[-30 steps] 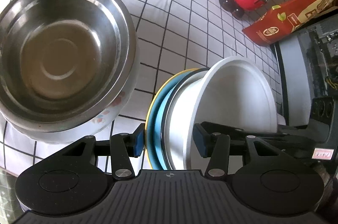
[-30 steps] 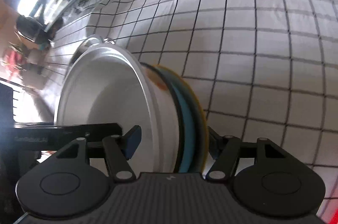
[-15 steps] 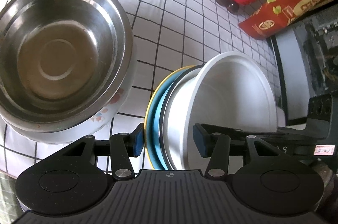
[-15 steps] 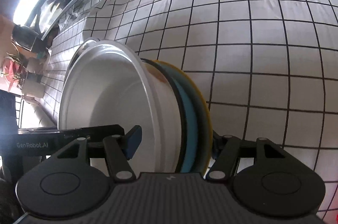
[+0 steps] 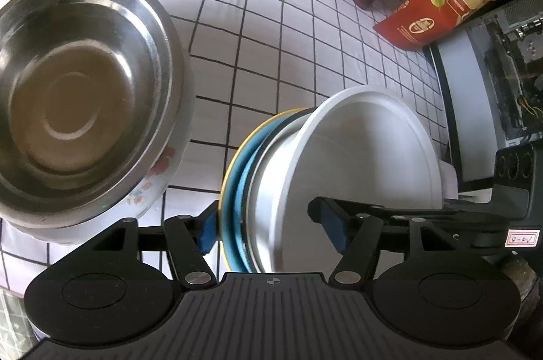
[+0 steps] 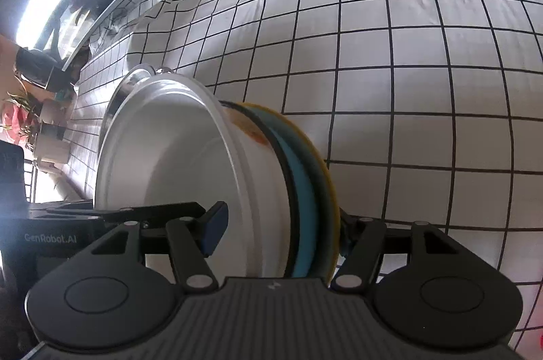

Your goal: Organize plates and bowls

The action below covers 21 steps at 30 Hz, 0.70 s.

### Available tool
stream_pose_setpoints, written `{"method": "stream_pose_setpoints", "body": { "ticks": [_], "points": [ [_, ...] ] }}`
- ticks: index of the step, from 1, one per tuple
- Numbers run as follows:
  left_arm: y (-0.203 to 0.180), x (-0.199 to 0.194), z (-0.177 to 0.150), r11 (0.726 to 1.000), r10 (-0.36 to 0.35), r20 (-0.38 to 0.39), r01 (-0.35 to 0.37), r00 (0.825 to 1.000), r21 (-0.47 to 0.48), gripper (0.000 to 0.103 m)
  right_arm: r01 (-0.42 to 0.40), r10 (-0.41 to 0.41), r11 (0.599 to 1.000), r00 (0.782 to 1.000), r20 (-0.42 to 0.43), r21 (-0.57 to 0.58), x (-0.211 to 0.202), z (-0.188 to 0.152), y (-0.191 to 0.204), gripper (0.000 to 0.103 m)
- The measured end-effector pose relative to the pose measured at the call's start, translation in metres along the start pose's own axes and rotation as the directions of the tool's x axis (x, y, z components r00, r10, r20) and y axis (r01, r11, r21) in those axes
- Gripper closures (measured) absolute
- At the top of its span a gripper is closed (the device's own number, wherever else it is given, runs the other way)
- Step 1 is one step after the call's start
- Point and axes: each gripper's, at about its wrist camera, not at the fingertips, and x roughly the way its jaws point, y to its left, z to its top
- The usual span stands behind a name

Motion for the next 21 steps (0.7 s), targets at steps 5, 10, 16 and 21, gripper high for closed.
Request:
{"method": "stream_pose_setpoints", "body": {
  "ticks": [5, 10, 16, 21],
  "points": [
    [-0.004, 0.0046, -0.0002, 1.0, 0.01, -0.004, -0.01, 1.0, 0.02, 0.032, 0.004, -0.004, 1.0, 1.0, -0.008, 0.004, 0.0004, 0.0005, -0.0011, 0.04],
    [-0.0023, 0.0043, -0.0022, 1.0, 0.005, 0.007, -0.005, 1.0, 0.026, 0.032, -0.016, 0.017, 1.0, 1.0, -0.026, 0.013, 0.0018, -0.0005, -0.0045, 0.041],
    [-0.0066, 0.0049, -0.0038, 0.999, 0.023, -0.007, -0.023, 1.0, 0.03, 0.032, -0.011, 0.012, 1.0, 0.999, -0.038, 0.019, 0.0015, -0.0027, -0.0053, 0.043],
    [-0.0063, 0.0068, -0.0048, 0.999, 0.007, -0.034, -0.005, 0.999, 0.037, 0.033, 0.002, -0.001, 1.0, 0.998, -0.064, 0.02, -0.0029, -0.0057, -0.0067, 0.042]
  ]
}}
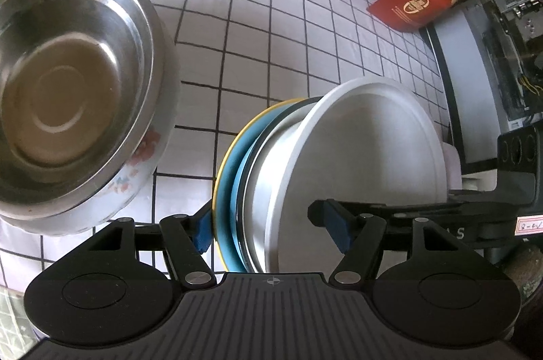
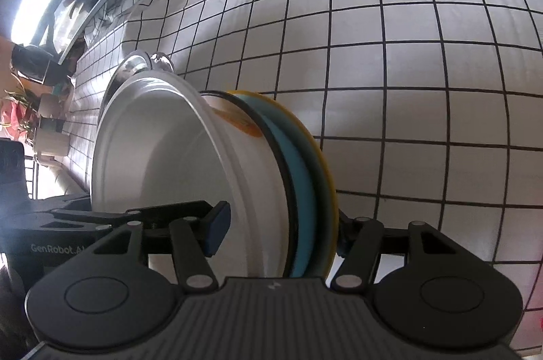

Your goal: Organize plates and bowls

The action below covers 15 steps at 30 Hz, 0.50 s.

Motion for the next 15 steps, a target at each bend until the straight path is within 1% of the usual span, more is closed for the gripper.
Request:
{"method": "stream_pose_setpoints", "body": {
  "ticks": [4, 7, 10, 15],
  "points": [
    [-0.0012, 0.002, 0.0044, 1.0, 0.008, -0.009, -0.008, 1.0, -0.022, 0.033, -0.008, 0.008, 1.0, 1.0, -0.004, -0.006, 0.0006, 0.0003, -0.0027, 0.041],
    [-0.0021, 0.0022, 0.0047, 1.0, 0.008, -0.004, -0.008, 1.0, -0.009, 0.033, -0.004, 0.004, 1.0, 1.0, 0.028, -0.026, -0.002, 0.0019, -0.0019, 0.042],
    [-0.0003, 0.003, 0.0054, 1.0, 0.0, -0.004, 0.0, 1.0, -0.017, 0.033, -0.003, 0.004, 1.0, 0.999, 0.035, -0.024, -0.0022, 0.0048, -0.0017, 0.042],
    [-0.0067, 0.0058, 0.0027, 0.999, 0.029, -0.002, -0.029, 1.0, 0.04, 0.033, -0.02, 0.02, 1.0, 1.0, 0.012, -0.012, 0.0, 0.0029, -0.0075, 0.042]
  ]
}}
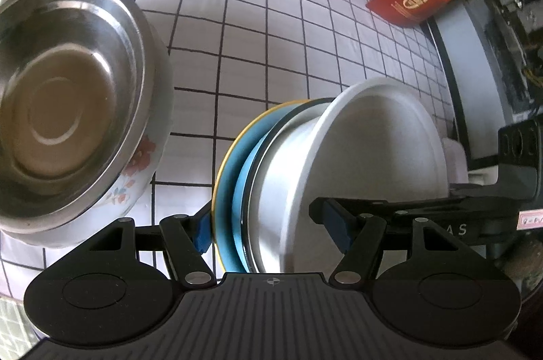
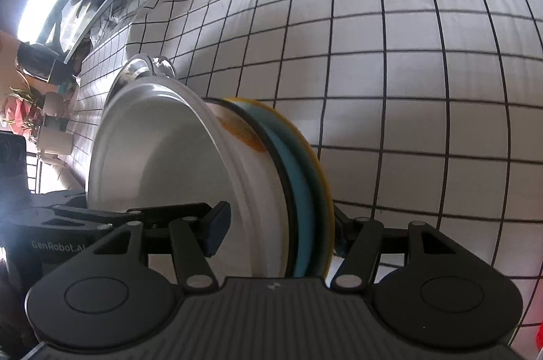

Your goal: Organize plates and bowls

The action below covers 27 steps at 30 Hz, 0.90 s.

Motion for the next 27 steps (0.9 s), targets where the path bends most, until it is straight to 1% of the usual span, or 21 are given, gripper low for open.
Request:
{"method": "stream_pose_setpoints", "body": {
  "ticks": [5, 8, 11, 19, 27],
  "points": [
    [0.0021, 0.0003, 0.0015, 1.0, -0.003, -0.009, 0.003, 1.0, 0.01, 0.034, -0.017, 0.017, 1.0, 1.0, 0.004, 0.003, 0.0008, -0.0035, -0.003, 0.042],
    [-0.0011, -0.0003, 0.0026, 0.999, 0.023, -0.018, -0.022, 1.0, 0.028, 0.037, -0.017, 0.017, 1.0, 1.0, 0.016, -0.004, 0.0001, -0.004, -0.0011, 0.042],
    [-0.0056, -0.0046, 0.0033, 0.997, 0.043, -0.004, -0.043, 0.999, 0.058, 0.037, -0.024, 0.024, 1.0, 1.0, 0.018, -0.006, 0.0002, -0.0035, -0.0001, 0.042],
    [-0.0037, -0.0088, 0.0052, 0.997, 0.02, 0.0, -0.02, 1.0, 0.079, 0.036, -0.021, 0.021, 1.0, 0.999, 0.024, -0.006, 0.0004, -0.0004, 0.0004, 0.042],
    [-0.0019, -0.0093, 0.0051, 0.997, 0.001, 0.002, -0.001, 1.0, 0.074, 0.036, -0.027, 0.027, 1.0, 0.999, 0.034, 0.005, 0.0013, 0.0023, -0.0029, 0.042]
  ]
}}
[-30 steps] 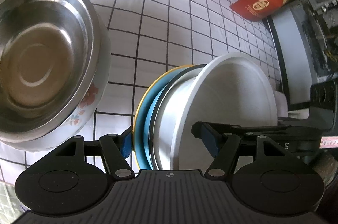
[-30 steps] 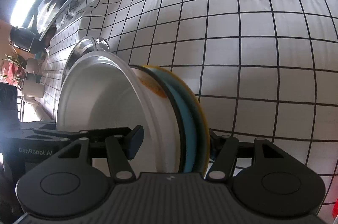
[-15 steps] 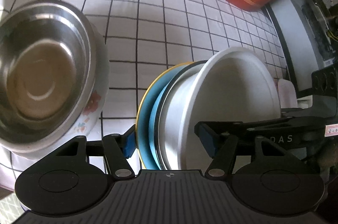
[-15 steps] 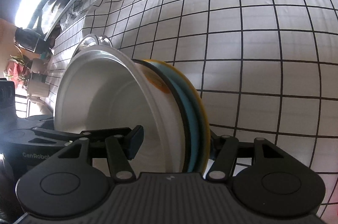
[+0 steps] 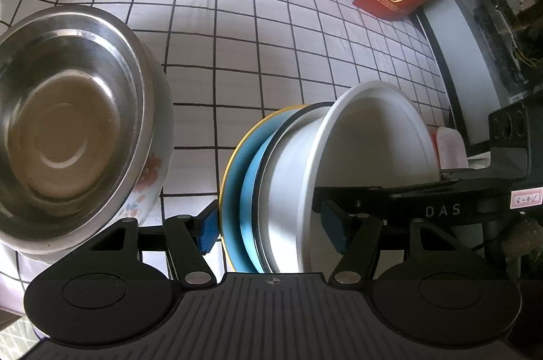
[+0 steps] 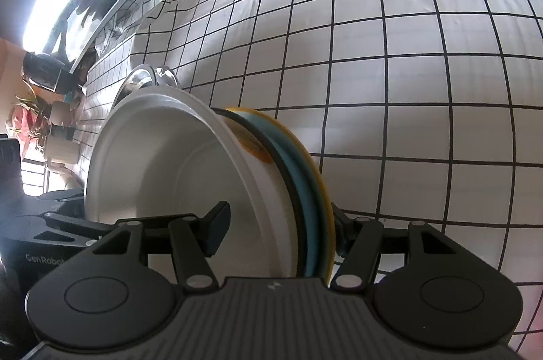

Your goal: Organize plates and bowls

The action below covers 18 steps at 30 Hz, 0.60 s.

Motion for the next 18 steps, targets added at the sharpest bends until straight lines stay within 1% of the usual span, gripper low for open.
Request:
{"method": "stream_pose_setpoints", "body": {
  "ticks": [9, 11, 14, 18],
  "points": [
    [0.0, 0.0, -0.001, 1.0, 0.002, 0.006, -0.002, 1.0, -0.003, 0.035, 0.014, -0.014, 1.0, 1.0, 0.001, -0.008, 0.0, -0.004, 0.001, 0.042],
    [0.0, 0.0, 0.0, 1.0, 0.0, 0.005, 0.0, 1.0, -0.004, 0.035, 0.027, -0.027, 1.0, 1.0, 0.005, -0.007, 0.0, -0.005, 0.0, 0.042],
    [0.004, -0.001, 0.001, 0.999, -0.02, 0.003, 0.02, 1.0, -0.03, 0.035, 0.066, -0.065, 0.998, 0.997, 0.03, -0.018, -0.001, -0.008, 0.001, 0.042],
    [0.012, -0.002, 0.003, 0.996, -0.055, 0.003, 0.055, 0.998, -0.077, 0.035, 0.081, -0.08, 0.996, 0.996, 0.047, -0.023, -0.001, -0.01, 0.004, 0.042]
  ]
}}
